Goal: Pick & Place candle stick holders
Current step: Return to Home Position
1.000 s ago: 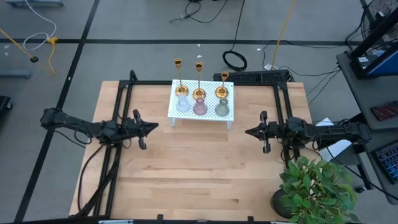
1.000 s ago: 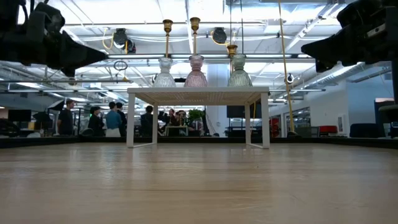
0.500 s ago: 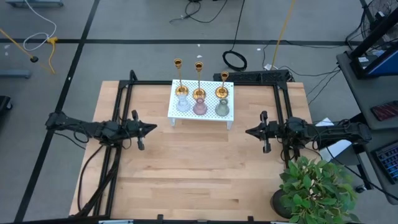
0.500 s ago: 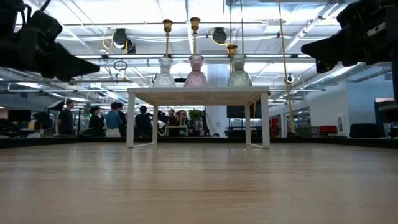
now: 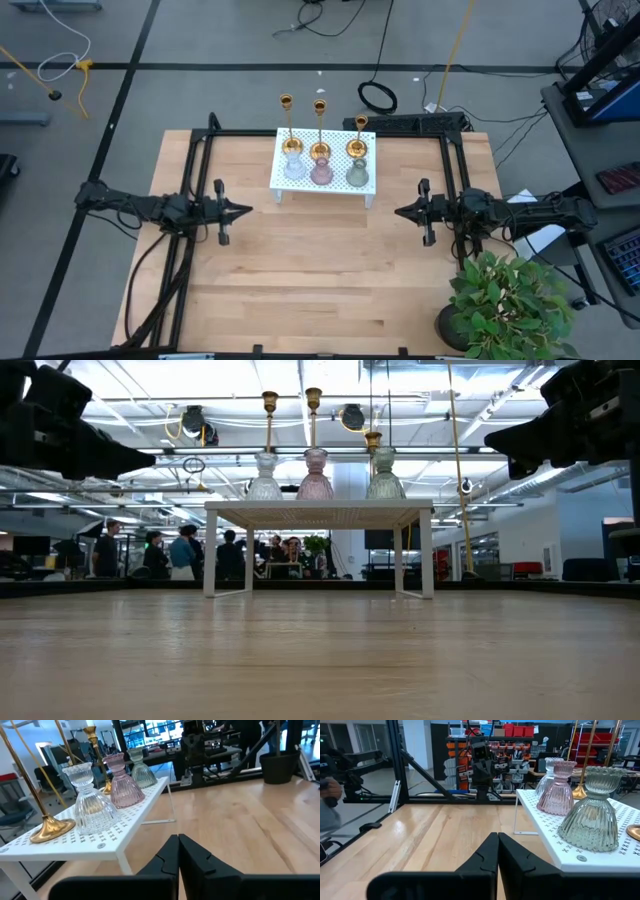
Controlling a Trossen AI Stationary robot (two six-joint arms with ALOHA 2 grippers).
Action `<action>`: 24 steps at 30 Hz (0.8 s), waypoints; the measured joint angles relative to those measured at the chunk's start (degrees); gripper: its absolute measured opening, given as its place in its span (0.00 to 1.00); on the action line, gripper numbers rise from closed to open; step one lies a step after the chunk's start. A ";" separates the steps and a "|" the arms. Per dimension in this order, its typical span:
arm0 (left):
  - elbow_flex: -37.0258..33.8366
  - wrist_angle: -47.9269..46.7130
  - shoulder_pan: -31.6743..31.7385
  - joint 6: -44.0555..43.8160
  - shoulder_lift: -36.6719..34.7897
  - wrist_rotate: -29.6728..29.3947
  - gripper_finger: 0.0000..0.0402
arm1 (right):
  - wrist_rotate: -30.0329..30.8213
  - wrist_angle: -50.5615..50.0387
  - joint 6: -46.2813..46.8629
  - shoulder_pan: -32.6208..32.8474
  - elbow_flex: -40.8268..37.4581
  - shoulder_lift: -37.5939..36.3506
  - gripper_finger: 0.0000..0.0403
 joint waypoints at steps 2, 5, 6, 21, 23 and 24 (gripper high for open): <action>0.00 -0.02 0.00 0.54 0.59 -0.03 0.03 | 0.00 0.00 0.00 0.00 0.00 0.00 0.00; 0.00 -0.02 0.00 1.07 1.40 -0.49 0.07 | 0.00 0.00 0.00 0.00 0.00 0.00 0.00; 0.00 0.00 0.00 0.68 1.62 -0.71 0.07 | 0.00 0.00 0.00 0.00 0.00 0.00 0.00; -0.02 0.35 0.00 0.52 1.79 -1.06 0.10 | 0.00 0.00 0.00 0.00 -0.02 0.00 0.00; -0.04 0.37 0.00 0.52 1.79 -1.06 0.10 | 0.00 0.00 0.00 0.00 -0.02 0.02 0.00; -0.04 0.37 0.00 0.52 1.79 -1.06 0.10 | 0.00 0.00 0.00 0.00 -0.02 0.00 0.00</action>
